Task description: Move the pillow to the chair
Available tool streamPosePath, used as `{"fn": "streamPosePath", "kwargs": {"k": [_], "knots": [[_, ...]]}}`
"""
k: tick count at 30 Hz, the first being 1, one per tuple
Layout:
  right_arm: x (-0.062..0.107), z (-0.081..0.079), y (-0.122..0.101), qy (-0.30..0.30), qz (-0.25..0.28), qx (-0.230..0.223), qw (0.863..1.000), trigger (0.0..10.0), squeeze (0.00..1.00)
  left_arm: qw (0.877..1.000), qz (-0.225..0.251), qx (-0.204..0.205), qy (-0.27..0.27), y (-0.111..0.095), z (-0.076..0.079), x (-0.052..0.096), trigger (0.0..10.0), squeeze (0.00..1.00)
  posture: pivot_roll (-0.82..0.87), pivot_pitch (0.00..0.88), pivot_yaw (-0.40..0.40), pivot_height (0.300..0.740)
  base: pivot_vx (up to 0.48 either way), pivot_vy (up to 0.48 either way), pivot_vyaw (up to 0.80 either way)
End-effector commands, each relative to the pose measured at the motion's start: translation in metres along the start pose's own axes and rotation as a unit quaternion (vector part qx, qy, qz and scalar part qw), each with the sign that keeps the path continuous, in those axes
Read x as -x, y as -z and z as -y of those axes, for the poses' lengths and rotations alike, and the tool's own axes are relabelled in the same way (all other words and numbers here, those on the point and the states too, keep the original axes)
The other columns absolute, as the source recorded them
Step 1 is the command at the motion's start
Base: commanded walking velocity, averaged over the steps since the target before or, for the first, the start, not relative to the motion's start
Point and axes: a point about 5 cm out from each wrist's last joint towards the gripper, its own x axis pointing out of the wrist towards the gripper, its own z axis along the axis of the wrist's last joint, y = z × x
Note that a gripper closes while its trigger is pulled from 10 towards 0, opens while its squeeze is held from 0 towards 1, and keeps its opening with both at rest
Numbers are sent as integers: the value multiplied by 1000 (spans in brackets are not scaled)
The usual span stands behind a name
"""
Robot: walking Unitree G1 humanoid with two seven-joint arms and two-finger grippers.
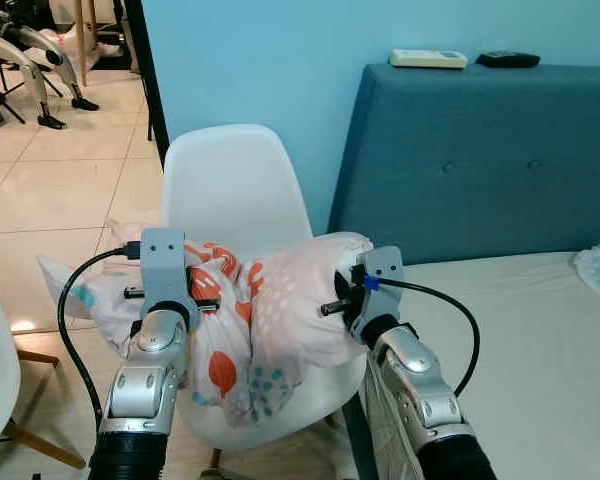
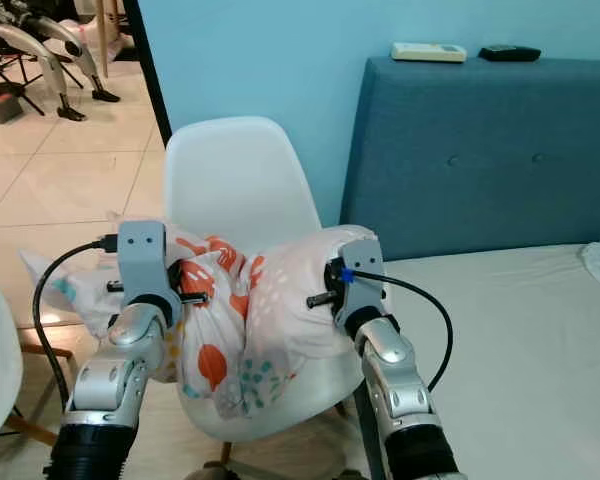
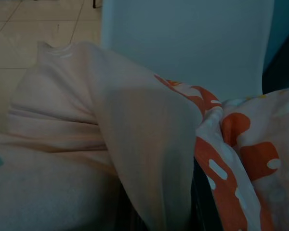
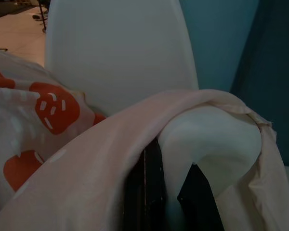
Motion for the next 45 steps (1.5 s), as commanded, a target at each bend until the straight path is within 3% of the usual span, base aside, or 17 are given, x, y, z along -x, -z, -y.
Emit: {"fn": "streamPosePath", "kwargs": {"k": [1,31,38,41,42,45], "knots": [[-1,-6,-1,-14,3,1,1000,10000,0,999,23,-8,20,-10,7,3,10000,0,70,104,-15,631,0,0,0],[-15,5,-11,-16,12,17,1000,10000,0,1000,15,-21,4,-12,4,2,10000,0,78,124,-1,611,0,0,0],[-29,8,-26,-35,31,18,999,10000,0,998,55,-23,-17,-24,1,-4,10000,0,84,146,-3,611,0,0,0],[-38,16,-54,-34,92,-3,995,10000,0,989,138,-6,-49,-50,-8,-6,10000,0,83,179,-8,611,0,0,0],[-38,16,-54,-34,92,-3,995,10000,0,989,138,-6,-49,-50,-8,-6,10000,0,83,179,-8,611,0,0,0],[-44,24,-77,-46,139,-10,989,10000,0,974,211,-4,-78,-75,-18,0,10000,0,84,216,-10,611,0,0,0]]}}
